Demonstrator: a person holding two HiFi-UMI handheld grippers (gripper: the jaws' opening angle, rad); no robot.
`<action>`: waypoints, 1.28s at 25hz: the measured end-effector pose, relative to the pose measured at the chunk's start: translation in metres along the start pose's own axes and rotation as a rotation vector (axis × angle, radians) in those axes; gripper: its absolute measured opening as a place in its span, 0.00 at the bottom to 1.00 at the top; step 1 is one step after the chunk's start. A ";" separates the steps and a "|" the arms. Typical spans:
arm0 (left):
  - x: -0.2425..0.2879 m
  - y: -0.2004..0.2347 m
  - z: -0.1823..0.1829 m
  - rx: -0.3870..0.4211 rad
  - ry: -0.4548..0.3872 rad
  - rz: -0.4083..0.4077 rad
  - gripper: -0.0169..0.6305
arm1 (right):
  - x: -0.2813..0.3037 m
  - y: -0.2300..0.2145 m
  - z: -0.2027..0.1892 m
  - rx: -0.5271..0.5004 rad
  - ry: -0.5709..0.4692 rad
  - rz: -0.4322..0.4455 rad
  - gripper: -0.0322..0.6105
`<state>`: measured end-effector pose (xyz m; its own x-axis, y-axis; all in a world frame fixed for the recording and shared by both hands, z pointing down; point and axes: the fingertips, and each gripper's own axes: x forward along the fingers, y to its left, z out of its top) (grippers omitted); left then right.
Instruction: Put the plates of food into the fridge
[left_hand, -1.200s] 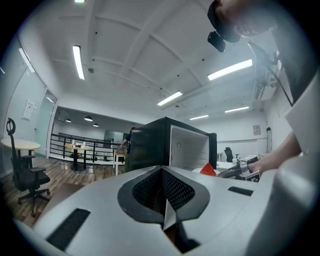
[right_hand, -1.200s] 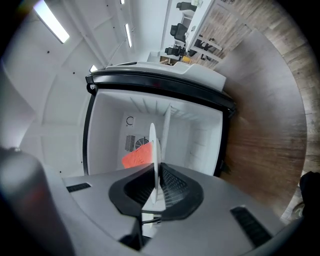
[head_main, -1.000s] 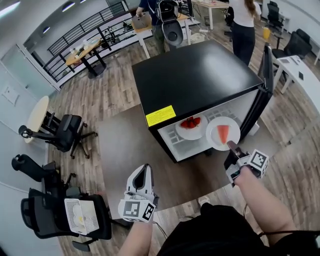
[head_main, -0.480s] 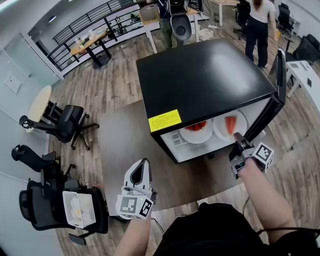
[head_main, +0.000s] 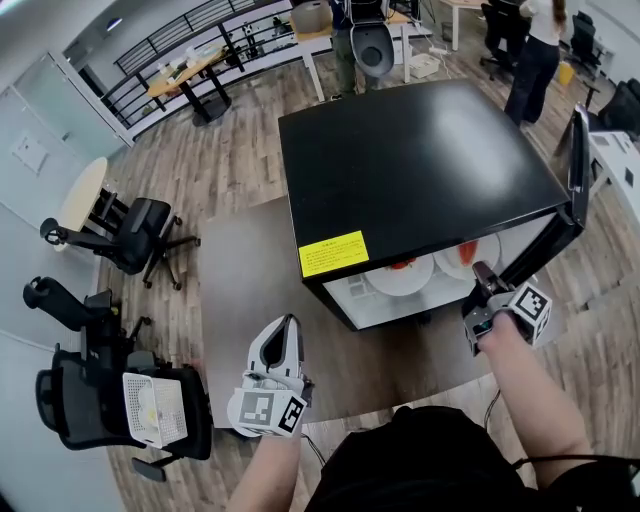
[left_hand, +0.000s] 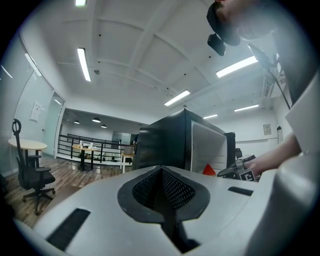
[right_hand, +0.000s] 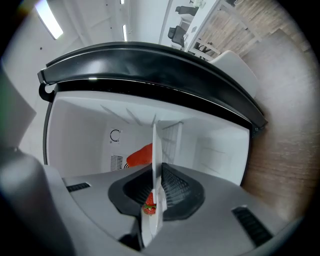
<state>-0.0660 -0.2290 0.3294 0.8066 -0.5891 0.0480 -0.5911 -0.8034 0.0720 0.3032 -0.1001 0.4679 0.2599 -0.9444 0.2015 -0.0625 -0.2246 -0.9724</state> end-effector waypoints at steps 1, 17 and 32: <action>0.002 0.000 0.001 0.001 0.000 0.002 0.03 | 0.003 0.000 0.001 0.010 0.002 -0.002 0.10; 0.007 0.005 -0.009 0.011 0.033 0.050 0.03 | 0.040 0.007 0.004 0.037 0.028 0.000 0.11; 0.012 -0.010 -0.007 0.026 0.030 0.040 0.03 | 0.037 0.027 0.002 -0.247 0.089 -0.089 0.48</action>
<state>-0.0508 -0.2272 0.3361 0.7818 -0.6183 0.0799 -0.6225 -0.7815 0.0433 0.3135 -0.1401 0.4491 0.1894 -0.9334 0.3048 -0.2794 -0.3488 -0.8946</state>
